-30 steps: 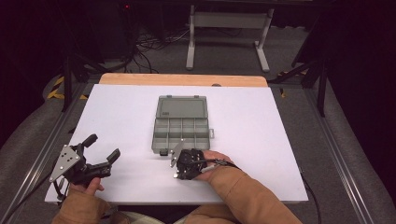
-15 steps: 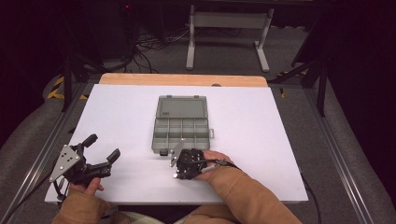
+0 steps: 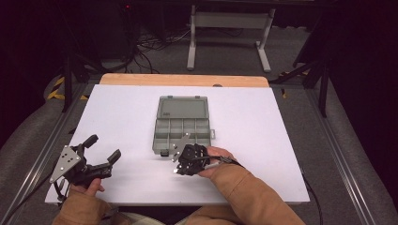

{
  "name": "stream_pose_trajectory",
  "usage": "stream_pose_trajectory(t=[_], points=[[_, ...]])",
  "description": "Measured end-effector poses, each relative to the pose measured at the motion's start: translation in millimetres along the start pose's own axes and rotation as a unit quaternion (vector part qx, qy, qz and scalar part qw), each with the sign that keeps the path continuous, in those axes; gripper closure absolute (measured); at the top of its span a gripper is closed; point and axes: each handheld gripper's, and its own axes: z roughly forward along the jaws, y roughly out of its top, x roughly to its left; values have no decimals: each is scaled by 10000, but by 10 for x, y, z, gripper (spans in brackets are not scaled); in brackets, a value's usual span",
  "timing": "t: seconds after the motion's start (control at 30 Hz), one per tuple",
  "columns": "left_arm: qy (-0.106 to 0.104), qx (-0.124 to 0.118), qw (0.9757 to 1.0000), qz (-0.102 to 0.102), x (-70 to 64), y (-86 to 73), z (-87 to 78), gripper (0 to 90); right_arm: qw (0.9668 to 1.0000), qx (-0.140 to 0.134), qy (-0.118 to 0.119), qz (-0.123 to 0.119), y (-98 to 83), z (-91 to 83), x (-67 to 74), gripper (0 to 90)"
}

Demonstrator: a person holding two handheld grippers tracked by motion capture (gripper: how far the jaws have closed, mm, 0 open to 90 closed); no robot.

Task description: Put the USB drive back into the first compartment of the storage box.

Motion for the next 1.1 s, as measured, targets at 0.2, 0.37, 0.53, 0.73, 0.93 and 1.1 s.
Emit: stream_pose_trajectory(t=[0.2, 0.37, 0.53, 0.73, 0.93, 1.1], points=[[-3, -1, 10000, 0, 2, -1, 0, 36, 9999, -93, -96, 34, 32, -101, -36, 789], [-4, 2, 10000, 0, 0, -1, 2, 37, 9997, -199, -133, 64, 71, -195, -77, 789], [5, 0, 10000, -6, 2, -2, -1, 36, 9994, -287, -180, 99, 103, -263, -131, 789], [3, 0, 10000, -9, 4, -3, -1, 36, 9987, -439, -222, 147, 146, -340, -204, 789], [-5, 0, 10000, -11, 4, -3, 0, 37, 9974, -623, -290, 221, 187, -415, -263, 788], [0, -8, 10000, -23, 7, -1, -3, 38, 9962, -726, -412, 267, 240, -456, -313, 788]])
